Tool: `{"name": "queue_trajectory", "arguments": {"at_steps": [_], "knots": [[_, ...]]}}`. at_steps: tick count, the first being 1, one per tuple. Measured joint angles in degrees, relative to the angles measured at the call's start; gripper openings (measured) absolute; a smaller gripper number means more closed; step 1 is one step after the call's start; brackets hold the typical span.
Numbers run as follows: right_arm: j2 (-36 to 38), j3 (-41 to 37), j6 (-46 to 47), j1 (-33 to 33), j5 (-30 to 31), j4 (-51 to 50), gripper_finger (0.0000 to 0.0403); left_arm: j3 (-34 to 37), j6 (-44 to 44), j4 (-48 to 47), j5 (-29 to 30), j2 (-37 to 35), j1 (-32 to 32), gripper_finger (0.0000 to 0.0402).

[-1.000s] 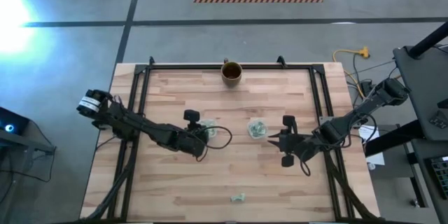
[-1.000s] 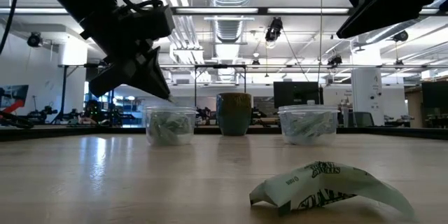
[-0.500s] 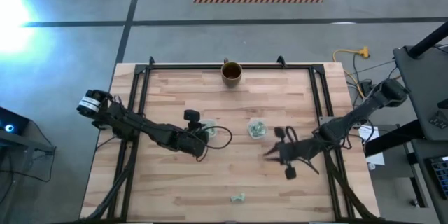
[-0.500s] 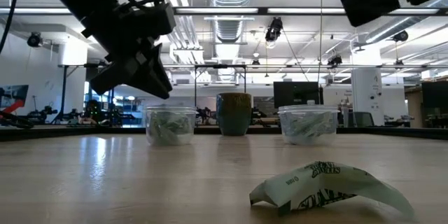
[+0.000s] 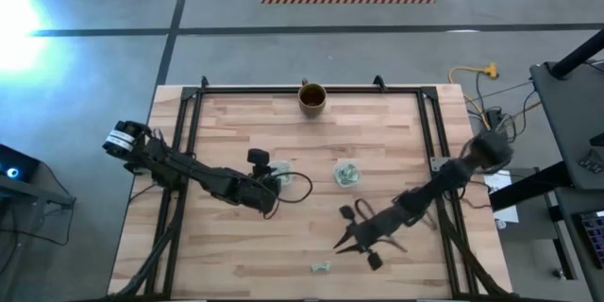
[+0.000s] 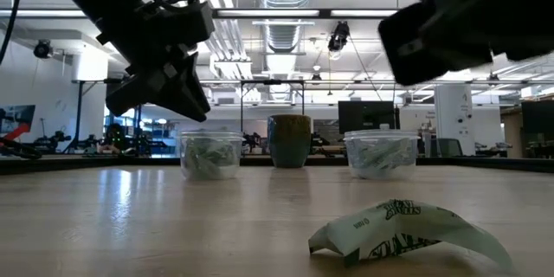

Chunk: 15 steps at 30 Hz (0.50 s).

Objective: Pick and place Stevia / Truvia into bins
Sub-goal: Put the white stevia packet into the right transparent container

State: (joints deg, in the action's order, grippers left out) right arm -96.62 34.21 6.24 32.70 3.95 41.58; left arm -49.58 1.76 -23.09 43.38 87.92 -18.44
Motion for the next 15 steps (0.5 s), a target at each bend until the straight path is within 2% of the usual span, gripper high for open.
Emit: {"name": "queue_trajectory", "arguments": {"at_steps": [3,7,11,15], "knots": [[-6.12,4.67,-0.73,0.32,-0.30,-0.32,0.0057,0.00,-0.01,0.02,0.00,0.00,0.00,0.0082],[-11.42,10.33,-2.10,0.30,-4.05,-1.93,0.0057,0.07,-0.51,0.01,0.00,0.00,-0.07,0.0082],[-14.18,13.76,-2.14,0.30,-4.60,-5.67,0.0066,0.24,-1.51,-0.64,-0.04,0.00,-0.07,0.0082],[-15.77,15.64,-1.55,0.30,-4.61,-6.02,0.0094,0.31,-1.60,-1.09,-0.07,-0.02,-0.07,0.0082]]}}
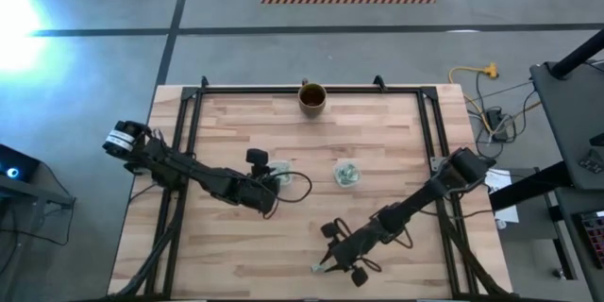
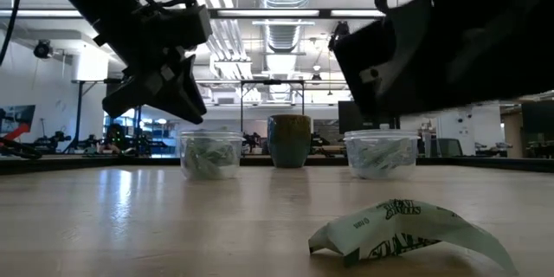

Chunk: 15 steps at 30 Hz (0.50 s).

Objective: Pick and place Stevia / Truvia into bins
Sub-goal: Put the white stevia packet into the right transparent container

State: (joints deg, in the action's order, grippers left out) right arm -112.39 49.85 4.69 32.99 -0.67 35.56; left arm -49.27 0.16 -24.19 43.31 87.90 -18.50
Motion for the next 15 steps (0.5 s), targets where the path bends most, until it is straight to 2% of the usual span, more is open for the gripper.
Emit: {"name": "queue_trajectory", "arguments": {"at_steps": [8,15], "knots": [[-1.80,1.97,0.05,0.00,0.04,-2.48,0.0150,0.02,-1.34,-0.63,0.00,0.00,0.00,0.0082],[-2.98,1.29,0.13,-0.07,0.28,-3.30,0.0158,0.02,-1.38,-0.48,0.00,0.00,0.00,0.0082]]}}
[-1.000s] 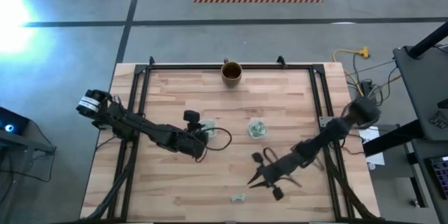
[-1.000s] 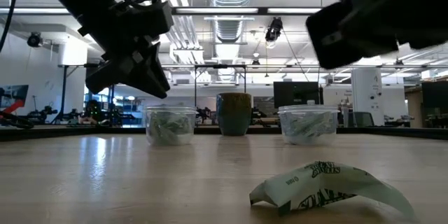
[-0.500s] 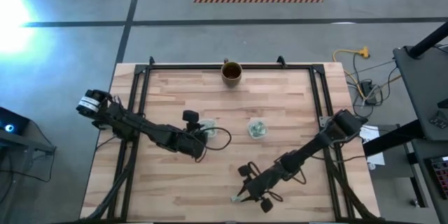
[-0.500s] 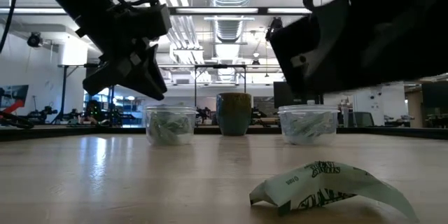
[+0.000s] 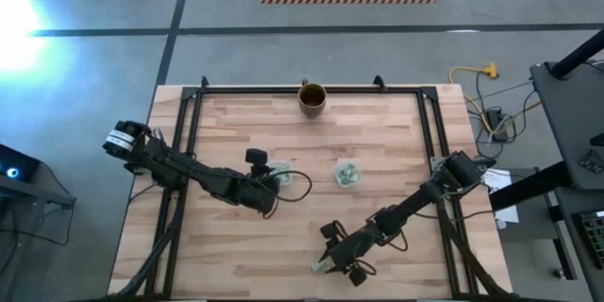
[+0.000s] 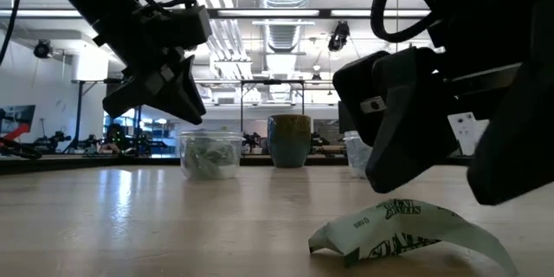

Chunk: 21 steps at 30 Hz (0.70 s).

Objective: Pick and place Stevia / Truvia into bins
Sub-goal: Put the white stevia packet into the right transparent container

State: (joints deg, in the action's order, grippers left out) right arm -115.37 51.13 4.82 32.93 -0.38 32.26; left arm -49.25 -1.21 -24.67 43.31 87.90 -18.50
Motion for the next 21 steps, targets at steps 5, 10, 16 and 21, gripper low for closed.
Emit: {"name": "queue_trajectory", "arguments": {"at_steps": [5,10,16,21], "knots": [[0.03,-0.01,0.28,0.00,0.50,-0.45,0.0147,0.00,-0.02,0.17,0.00,0.00,0.00,0.0082],[-1.44,-0.53,1.87,-0.45,0.45,-1.26,0.0132,0.00,-0.07,0.15,0.00,0.00,0.00,0.0082],[-1.66,-0.52,2.13,-0.57,0.52,-1.33,0.0118,0.00,-0.15,0.17,0.02,0.00,0.00,0.0082],[-1.64,-0.52,0.91,-0.70,0.52,-1.50,0.0094,0.00,-0.13,0.14,0.00,0.00,0.00,0.0082]]}}
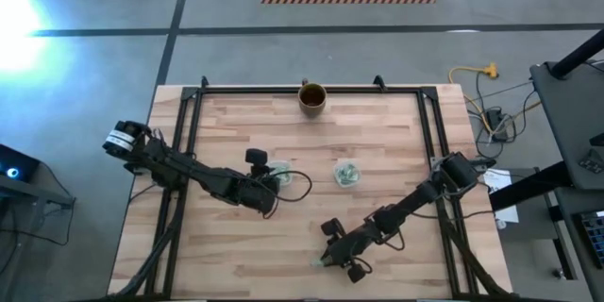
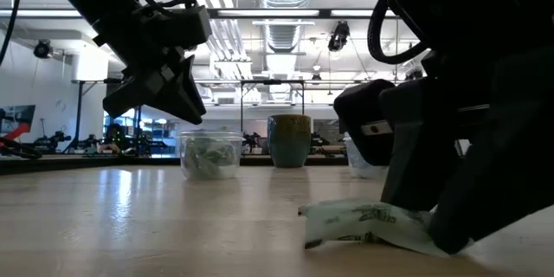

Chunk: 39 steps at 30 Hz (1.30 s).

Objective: Pick and place Stevia / Truvia into bins
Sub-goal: Put the white stevia packet into the right transparent container

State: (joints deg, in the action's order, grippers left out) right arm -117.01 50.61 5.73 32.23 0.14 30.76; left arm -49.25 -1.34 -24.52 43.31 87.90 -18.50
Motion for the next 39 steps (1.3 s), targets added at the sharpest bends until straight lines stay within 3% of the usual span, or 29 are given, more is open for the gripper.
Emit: {"name": "queue_trajectory", "arguments": {"at_steps": [9,13,21,27,31,39], "knots": [[1.38,-0.07,-3.48,0.01,-0.04,-1.09,0.0021,0.00,0.00,0.00,0.00,0.00,0.00,0.0082],[4.33,-0.07,-4.82,0.00,0.42,-4.20,0.0010,0.00,0.00,0.01,0.02,0.00,0.00,0.0082],[15.93,-0.03,-6.20,0.00,10.63,-20.86,0.0009,0.00,0.02,0.01,0.01,0.00,-0.04,0.0082],[26.35,-0.27,-2.86,0.00,27.20,-43.00,0.0009,0.00,0.02,0.02,0.01,0.00,-0.04,0.0082],[32.23,-1.44,1.56,-0.60,37.20,-52.57,0.0009,0.00,0.02,-0.01,0.02,0.00,-0.04,0.0082],[38.45,-7.47,5.12,-6.89,39.11,-52.43,0.0009,0.00,0.09,0.30,0.01,0.00,-0.02,0.0082]]}}
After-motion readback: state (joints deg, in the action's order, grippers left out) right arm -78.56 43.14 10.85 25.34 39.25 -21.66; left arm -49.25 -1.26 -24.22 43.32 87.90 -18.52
